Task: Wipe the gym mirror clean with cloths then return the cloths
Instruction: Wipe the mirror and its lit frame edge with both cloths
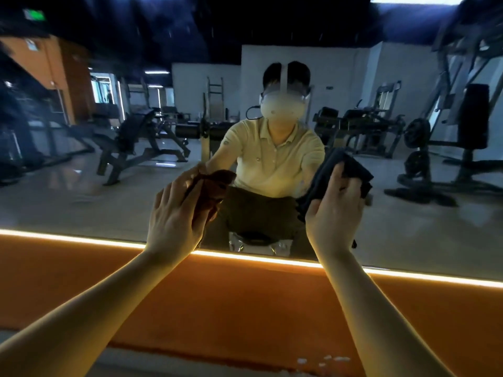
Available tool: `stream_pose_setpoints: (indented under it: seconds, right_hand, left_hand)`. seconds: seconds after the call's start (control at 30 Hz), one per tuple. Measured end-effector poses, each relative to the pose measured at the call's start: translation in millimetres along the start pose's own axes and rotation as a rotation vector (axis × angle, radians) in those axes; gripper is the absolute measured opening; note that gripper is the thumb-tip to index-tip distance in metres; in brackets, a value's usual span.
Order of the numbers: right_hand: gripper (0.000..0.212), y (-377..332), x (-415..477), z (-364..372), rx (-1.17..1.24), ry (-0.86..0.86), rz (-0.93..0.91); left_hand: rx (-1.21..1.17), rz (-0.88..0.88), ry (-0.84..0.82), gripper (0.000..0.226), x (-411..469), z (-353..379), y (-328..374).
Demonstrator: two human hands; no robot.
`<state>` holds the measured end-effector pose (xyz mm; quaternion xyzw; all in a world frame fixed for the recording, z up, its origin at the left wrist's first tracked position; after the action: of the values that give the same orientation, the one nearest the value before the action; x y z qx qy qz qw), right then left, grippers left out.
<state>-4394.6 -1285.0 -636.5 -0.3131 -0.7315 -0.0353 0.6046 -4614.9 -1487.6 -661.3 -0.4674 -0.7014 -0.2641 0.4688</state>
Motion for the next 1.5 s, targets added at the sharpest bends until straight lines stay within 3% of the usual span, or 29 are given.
stream_pose_setpoints:
  seconds: [0.17,0.23,0.3,0.4,0.5,0.57,0.7,0.77,0.83,0.93,1.03,1.13,1.23,1.4,1.43,1.5]
  right_hand:
    - [0.079,-36,-24,33,0.006,-0.102,-0.15]
    - [0.075,-56,-46,56,0.023,-0.164,-0.289]
    - [0.071,-78,-75,79,0.042,-0.234,-0.491]
    - [0.075,-106,-123,107,0.022,-0.476,-0.768]
    - [0.072,-117,-131,114,-0.015,-0.641,-0.895]
    - [0.079,-109,-102,105,0.014,-0.484,-0.863]
    - [0.064,-78,-23,76,0.04,-0.057,-0.45]
    - [0.063,-79,-11,76,0.054,0.074,-0.234]
    - [0.064,-96,-22,91,0.074,0.088,-0.181]
    - [0.07,-130,-70,120,0.11,-0.112,-0.455]
    - [0.078,-146,-128,139,-0.002,-0.396,-0.8]
    - [0.079,-138,-136,138,-0.027,-0.558,-0.969]
    - [0.078,-117,-86,116,-0.006,-0.345,-0.844]
    - [0.064,-109,-29,88,0.027,0.052,-0.176]
    - [0.063,-120,-33,94,0.041,0.065,-0.109]
    - [0.056,-142,-52,112,0.12,-0.071,-0.092]
  left_hand:
    - [-0.084,-0.173,-0.035,0.035,-3,-12,-26]
    - [-0.129,-0.245,-0.026,0.037,-24,-11,-40]
    - [-0.123,-0.201,-0.054,0.048,-45,-8,-56]
    - [-0.113,-0.169,-0.077,0.064,-52,-4,-88]
    - [-0.142,-0.276,-0.042,0.053,-41,0,-108]
    - [-0.122,-0.259,-0.021,0.049,-38,3,-111]
    - [-0.08,-0.139,0.02,0.051,-36,10,-109]
    - [-0.055,-0.1,0.04,0.057,-34,13,-109]
    - [-0.04,-0.043,0.058,0.06,-34,14,-112]
    - [-0.021,0.025,0.069,0.063,-36,16,-121]
    - [-0.024,0.026,0.074,0.059,-37,21,-126]
    - [-0.047,0.002,0.069,0.055,-38,24,-127]
    - [-0.065,0.024,0.095,0.055,-36,25,-125]
    - [-0.104,0.036,0.095,0.052,-35,21,-126]
    - [-0.111,0.038,0.09,0.051,-35,20,-126]
    - [-0.116,0.042,0.078,0.051,-34,18,-129]
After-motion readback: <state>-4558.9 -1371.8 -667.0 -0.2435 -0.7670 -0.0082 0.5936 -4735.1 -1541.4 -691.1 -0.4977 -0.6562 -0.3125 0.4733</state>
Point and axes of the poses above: each hand's wrist, its own x-axis towards the middle knuckle, its own z-axis out of the palm, y = z × x, the point moved 2 cm from there along x, towards the middle knuckle, and after that the axes turned 11 degrees about x, right-handed, at the moved point
